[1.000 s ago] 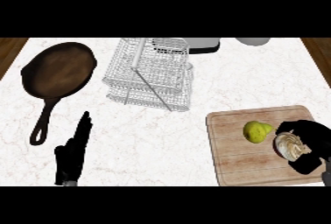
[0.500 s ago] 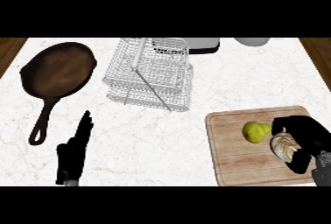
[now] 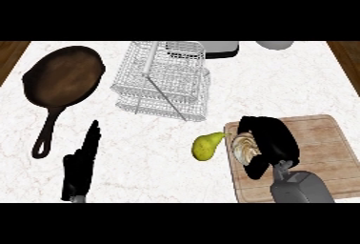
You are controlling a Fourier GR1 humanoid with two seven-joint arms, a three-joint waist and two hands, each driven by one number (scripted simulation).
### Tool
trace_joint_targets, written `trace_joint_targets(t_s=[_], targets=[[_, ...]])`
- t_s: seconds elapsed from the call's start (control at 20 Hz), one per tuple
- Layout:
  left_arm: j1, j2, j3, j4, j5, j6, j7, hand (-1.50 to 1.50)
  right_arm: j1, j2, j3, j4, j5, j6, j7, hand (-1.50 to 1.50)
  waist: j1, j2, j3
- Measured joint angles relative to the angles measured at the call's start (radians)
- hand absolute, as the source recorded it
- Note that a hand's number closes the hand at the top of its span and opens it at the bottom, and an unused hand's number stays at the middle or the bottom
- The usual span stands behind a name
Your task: Pick the cupcake from the cutting board and place it in the tiered basket
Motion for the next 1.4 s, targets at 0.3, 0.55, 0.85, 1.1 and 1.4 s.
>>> trace_joint_targets(t_s=[0.3, 0.55, 0.85, 1.1, 1.4], targets=[[0.015, 0.005, 0.007, -0.002, 0.005, -0.007, -0.008, 0.0, -0.042, 0.112, -0.05, -0.258, -0.104, 0.0, 0.171, 1.5, -0.01, -0.002, 0.002], [0.016, 0.008, 0.009, -0.004, 0.004, -0.011, -0.003, 0.0, -0.182, 0.13, -0.091, -0.472, -0.146, 0.061, 0.313, 1.5, -0.009, -0.003, 0.002], [0.015, -0.002, 0.006, 0.001, 0.0, -0.013, -0.013, 0.0, -0.409, 0.13, -0.149, -0.588, -0.191, 0.185, 0.429, 1.5, -0.003, -0.001, 0.002], [0.006, 0.009, 0.018, -0.002, 0.01, -0.032, 0.005, 0.0, -0.599, 0.141, -0.214, -0.488, -0.2, 0.197, 0.46, 1.5, 0.003, 0.001, 0.003], [-0.005, -0.007, 0.011, 0.01, -0.003, -0.023, -0.003, 0.0, -0.775, 0.147, -0.242, -0.289, -0.174, 0.158, 0.489, 1.5, 0.01, 0.003, 0.003]])
